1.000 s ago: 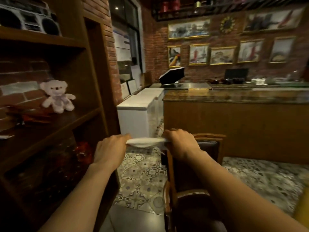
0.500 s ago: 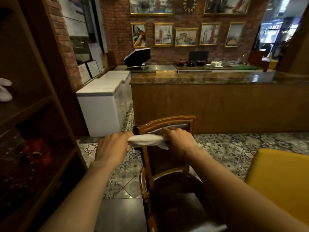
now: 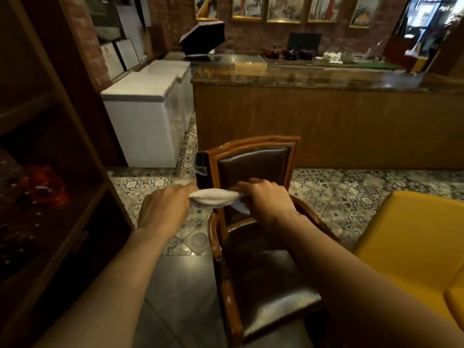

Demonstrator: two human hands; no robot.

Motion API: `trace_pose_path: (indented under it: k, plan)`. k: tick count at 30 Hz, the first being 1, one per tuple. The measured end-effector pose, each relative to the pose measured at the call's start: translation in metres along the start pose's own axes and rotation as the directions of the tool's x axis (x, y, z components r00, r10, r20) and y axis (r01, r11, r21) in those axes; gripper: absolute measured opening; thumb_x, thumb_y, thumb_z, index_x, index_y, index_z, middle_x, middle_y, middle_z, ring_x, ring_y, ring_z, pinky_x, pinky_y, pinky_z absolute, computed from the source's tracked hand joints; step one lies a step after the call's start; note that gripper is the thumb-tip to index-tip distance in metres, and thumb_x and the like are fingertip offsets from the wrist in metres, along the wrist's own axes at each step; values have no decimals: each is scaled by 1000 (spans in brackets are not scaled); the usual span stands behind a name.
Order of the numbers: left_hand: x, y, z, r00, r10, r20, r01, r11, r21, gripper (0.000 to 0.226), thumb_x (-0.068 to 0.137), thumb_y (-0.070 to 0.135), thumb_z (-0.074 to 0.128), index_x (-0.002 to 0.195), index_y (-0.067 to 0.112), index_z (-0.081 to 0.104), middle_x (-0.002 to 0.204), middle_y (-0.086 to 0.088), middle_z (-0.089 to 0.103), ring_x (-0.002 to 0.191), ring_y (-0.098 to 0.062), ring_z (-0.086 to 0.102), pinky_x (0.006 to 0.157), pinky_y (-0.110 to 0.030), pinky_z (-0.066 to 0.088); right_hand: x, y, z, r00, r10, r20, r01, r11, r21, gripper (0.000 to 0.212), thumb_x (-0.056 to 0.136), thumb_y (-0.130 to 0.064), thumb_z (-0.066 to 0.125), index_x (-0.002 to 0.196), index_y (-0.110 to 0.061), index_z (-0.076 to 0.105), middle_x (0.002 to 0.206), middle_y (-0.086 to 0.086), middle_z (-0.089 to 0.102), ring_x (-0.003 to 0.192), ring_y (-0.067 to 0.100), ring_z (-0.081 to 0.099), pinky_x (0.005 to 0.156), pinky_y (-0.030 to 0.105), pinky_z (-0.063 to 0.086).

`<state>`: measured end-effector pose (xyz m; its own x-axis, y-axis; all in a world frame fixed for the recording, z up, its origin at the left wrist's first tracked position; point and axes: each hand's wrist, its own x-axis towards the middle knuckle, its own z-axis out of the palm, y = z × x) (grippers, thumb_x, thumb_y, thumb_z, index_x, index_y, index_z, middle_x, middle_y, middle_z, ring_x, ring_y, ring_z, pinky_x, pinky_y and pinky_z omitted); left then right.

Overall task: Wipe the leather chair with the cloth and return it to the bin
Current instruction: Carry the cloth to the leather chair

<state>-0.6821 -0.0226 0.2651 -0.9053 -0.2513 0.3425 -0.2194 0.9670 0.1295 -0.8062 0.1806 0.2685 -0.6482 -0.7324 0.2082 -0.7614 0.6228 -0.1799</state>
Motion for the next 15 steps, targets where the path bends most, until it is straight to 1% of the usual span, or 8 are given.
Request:
trace_pose_path:
  k: [2,4,7,10,12,13,14,15]
  plan:
    - [-6,4,23,1000,-13,28,13,1000,-17,31,92,14,60,115,35,62,97,0,73,80,-30,68,61,-37,50,-6,11,23,1000,11,27,-11,1000,-3,35,96,-43,64,130,-37,57,115,-3,63,101,24,64,71,37,51]
    - [-17,8,50,997,-16,72,18,999,-30,36,93,14,58,119,38,60,101,0,72,84,-31,68,61,-37,49,-14,24,48,998,16,64,-16,1000,-8,38,95,-44,65,131,-38,56,117,-4,62,103,24,63,71,38,51]
    - [-32,13,92,991,-30,128,31,999,-8,48,94,13,57,131,44,55,106,2,73,86,-29,69,62,-35,49,-26,39,85,994,15,110,-17,1000,20,41,97,-44,62,137,-37,53,121,-3,61,109,24,61,79,42,55]
    - [-47,15,133,986,-55,160,51,998,29,56,95,14,58,141,45,51,111,0,74,87,-30,70,65,-37,54,-37,51,122,987,31,157,-31,1000,-3,44,99,-36,61,141,-39,48,132,-2,58,119,26,57,86,45,56]
    - [-58,13,159,981,-60,186,59,998,8,61,96,12,58,146,45,46,109,-4,75,83,-30,70,68,-40,57,-45,57,147,981,39,188,-34,999,-29,51,98,-31,64,144,-40,45,137,-1,54,124,28,54,85,42,55]
    - [-64,11,174,977,-62,202,63,998,3,64,96,11,57,148,46,42,107,-4,74,81,-29,69,68,-41,57,-49,60,160,979,43,201,-36,999,-37,53,97,-29,64,145,-40,44,137,-1,53,124,28,53,83,41,52]
    - [-70,9,188,974,-66,218,66,998,6,68,96,10,56,150,47,38,109,-4,74,81,-27,69,69,-42,58,-53,62,174,976,49,210,-41,998,-42,54,97,-27,63,145,-40,43,136,-1,53,124,27,52,81,39,51]
    - [-76,7,203,969,-71,237,72,997,3,72,95,7,55,151,47,35,117,-3,72,87,-26,70,72,-42,58,-58,63,188,974,57,221,-49,998,-42,53,98,-27,61,146,-41,43,135,-1,52,123,27,51,81,39,49]
